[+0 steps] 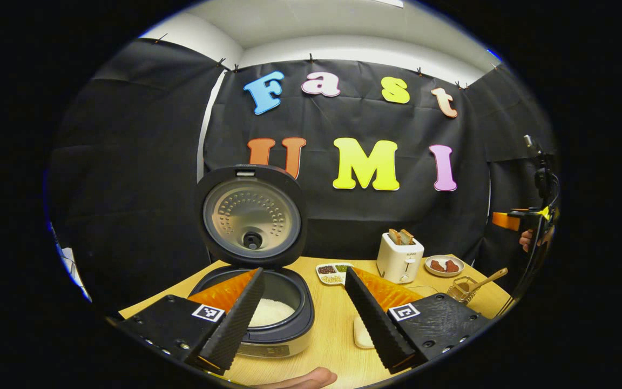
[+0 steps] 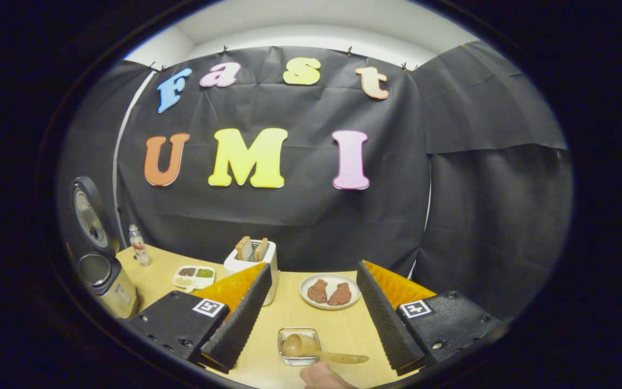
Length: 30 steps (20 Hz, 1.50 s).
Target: Close the left gripper, press the button to open the rice cooker; take a wooden spoon from the chopstick holder with the right hand, scoop a spoonful of rice and pour it into the rice cooker, then put the wooden spoon back into the chopstick holder.
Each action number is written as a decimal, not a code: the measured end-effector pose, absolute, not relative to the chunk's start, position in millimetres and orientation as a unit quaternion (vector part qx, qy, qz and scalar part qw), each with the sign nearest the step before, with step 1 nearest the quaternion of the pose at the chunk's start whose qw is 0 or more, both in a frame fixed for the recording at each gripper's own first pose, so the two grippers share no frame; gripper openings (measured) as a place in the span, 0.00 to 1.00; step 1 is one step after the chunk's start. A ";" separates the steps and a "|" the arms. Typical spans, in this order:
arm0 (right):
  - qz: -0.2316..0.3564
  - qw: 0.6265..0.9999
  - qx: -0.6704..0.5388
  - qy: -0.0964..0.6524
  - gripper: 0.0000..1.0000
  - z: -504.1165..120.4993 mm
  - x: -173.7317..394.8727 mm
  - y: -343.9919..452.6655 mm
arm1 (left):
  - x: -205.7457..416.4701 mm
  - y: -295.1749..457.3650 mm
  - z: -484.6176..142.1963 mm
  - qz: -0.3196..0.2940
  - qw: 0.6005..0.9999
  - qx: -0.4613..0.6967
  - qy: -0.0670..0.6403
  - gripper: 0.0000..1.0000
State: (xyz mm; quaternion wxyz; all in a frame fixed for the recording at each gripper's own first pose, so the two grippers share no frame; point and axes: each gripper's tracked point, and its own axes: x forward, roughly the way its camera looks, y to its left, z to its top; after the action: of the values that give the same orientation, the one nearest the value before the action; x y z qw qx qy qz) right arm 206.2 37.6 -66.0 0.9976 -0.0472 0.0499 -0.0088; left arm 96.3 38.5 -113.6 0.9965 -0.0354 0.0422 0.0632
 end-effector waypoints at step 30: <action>0.030 0.999 -0.006 -0.013 1.00 -46.0 55.0 53.3 | 252.4 175.6 71.0 0.110 0.989 0.017 -0.094 0.95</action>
State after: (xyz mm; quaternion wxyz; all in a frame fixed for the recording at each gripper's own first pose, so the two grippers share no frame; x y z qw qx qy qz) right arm 55.0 53.3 -46.0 0.9994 -0.0057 -0.0131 0.0302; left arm 252.4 175.6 71.0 0.9893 0.0167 -0.0945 0.1103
